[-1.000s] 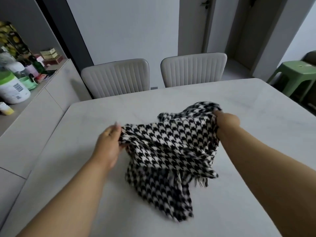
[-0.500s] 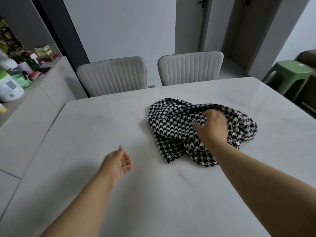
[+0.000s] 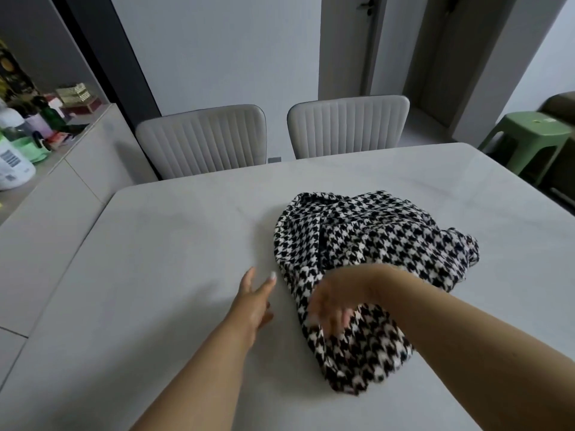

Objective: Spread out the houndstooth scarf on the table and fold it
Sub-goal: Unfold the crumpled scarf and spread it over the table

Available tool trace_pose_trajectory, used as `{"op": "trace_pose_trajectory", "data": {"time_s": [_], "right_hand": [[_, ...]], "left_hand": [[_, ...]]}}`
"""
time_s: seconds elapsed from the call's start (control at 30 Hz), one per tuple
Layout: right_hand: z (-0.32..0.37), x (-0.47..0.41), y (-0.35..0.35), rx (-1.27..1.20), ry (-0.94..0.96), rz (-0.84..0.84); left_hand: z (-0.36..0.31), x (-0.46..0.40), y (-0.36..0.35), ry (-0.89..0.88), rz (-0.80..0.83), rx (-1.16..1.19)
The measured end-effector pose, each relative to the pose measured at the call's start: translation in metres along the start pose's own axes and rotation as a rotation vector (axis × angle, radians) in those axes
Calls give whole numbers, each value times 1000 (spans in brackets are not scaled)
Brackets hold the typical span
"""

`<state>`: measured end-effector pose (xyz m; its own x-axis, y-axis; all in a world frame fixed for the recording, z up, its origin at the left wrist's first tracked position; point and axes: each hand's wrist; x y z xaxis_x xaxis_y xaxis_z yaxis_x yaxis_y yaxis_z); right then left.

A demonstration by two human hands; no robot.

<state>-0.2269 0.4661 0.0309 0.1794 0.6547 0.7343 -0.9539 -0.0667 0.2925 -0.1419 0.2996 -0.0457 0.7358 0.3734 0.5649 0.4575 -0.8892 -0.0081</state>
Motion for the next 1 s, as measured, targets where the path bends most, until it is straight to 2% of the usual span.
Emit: {"op": "trace_pose_trajectory", "data": {"time_s": [0.07,0.13,0.2,0.27,0.33,0.37,0.4,0.47,0.53,0.6,0.67,0.73,0.77,0.8,0.87,0.9,0.93,1.0], "right_hand": [[2,-9,14,-165,37,-393],[-3,-21,29,-175,-1,-736],[-11,-34,33,-172,-105,-806],[-17,-47,27,-234,-194,-736],[-25,-57,16,-152,-229,-685],[-29,-60,10,-81,-216,-678],[-32,-62,3,-15,-181,-667],[-29,-56,-8,21,-108,-555],[-16,-47,-19,108,-15,-329],[-1,-38,-32,194,29,-47],[12,-32,-43,83,-3,262],[19,-26,-43,-37,8,426],[22,-25,-37,-82,57,371],[24,-24,-31,-153,110,203],[19,-31,-13,-348,160,-291],[13,-37,-4,-370,173,-508],[7,-43,5,-336,164,-653],[-7,-52,15,-222,70,-728]], "left_hand": [[8,-1,-11,9,125,38],[18,0,-27,-12,236,88],[23,8,-40,6,268,1],[23,21,-40,72,410,-74],[21,30,-32,141,616,-71],[19,32,-28,161,640,-84],[16,31,-23,159,596,-94],[11,22,-13,81,359,-58],[0,8,0,-36,106,23],[-10,-5,14,-137,-67,-71],[-12,-15,23,-185,-135,-218],[-8,-15,21,-187,-111,-284],[-5,-14,18,-181,-78,-293],[0,-13,13,-166,-40,-281],[9,-14,4,-126,15,-243],[14,-14,1,-98,32,-240],[19,-14,-2,-75,42,-234],[29,-15,-6,-62,59,-235]]}}
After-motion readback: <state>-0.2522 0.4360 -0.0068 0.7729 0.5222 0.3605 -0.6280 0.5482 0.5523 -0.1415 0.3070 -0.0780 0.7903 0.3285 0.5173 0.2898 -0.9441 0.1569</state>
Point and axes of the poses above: each hand's wrist, its own x-axis away from the middle knuckle, its own y-axis out of the back of the hand, z = x × y, and after that the axes turned 2 degrees about z, right-handed
